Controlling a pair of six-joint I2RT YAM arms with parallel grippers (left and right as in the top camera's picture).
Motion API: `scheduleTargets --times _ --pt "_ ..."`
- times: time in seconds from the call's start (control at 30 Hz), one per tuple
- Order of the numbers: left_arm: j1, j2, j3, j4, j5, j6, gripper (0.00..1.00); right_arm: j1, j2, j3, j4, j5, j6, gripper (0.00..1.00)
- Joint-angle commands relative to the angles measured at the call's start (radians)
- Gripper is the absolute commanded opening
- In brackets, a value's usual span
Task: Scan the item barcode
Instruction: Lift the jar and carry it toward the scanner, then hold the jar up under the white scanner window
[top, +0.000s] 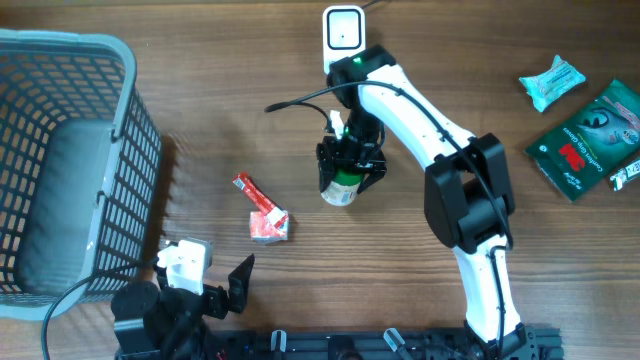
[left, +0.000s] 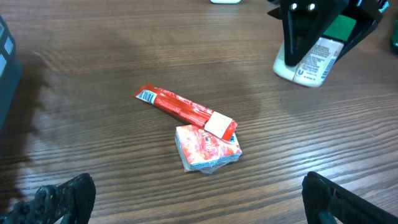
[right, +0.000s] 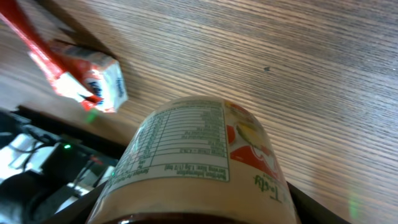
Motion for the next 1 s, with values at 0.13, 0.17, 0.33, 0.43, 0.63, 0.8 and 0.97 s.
scheduleTargets --times 0.13,0.17,0.33,0.43,0.63,0.8,0.97 --pt "0.003 -0.003 -0.002 0.003 0.016 0.013 1.00 -0.015 0.007 0.021 -0.006 -0.156 -0.024 0.62" --pt "0.003 -0.003 -0.002 0.003 0.016 0.013 1.00 -0.015 0.007 0.021 -0.006 -0.155 -0.025 0.61" --pt "0.003 -0.003 -0.002 0.003 0.016 0.013 1.00 -0.015 -0.026 0.021 -0.006 -0.155 -0.034 0.62" --pt "0.003 -0.003 -0.002 0.003 0.016 0.013 1.00 -0.015 -0.079 0.021 -0.006 -0.155 -0.050 0.64" --pt "0.003 -0.003 -0.002 0.003 0.016 0.013 1.00 -0.015 -0.199 0.021 -0.003 -0.154 -0.076 0.64" --pt "0.003 -0.003 -0.002 0.003 0.016 0.013 1.00 -0.015 -0.335 0.021 -0.003 -0.021 -0.073 0.64" --pt "0.003 -0.003 -0.002 0.003 0.016 0.013 1.00 -0.015 -0.413 0.021 0.033 0.201 0.017 0.60"
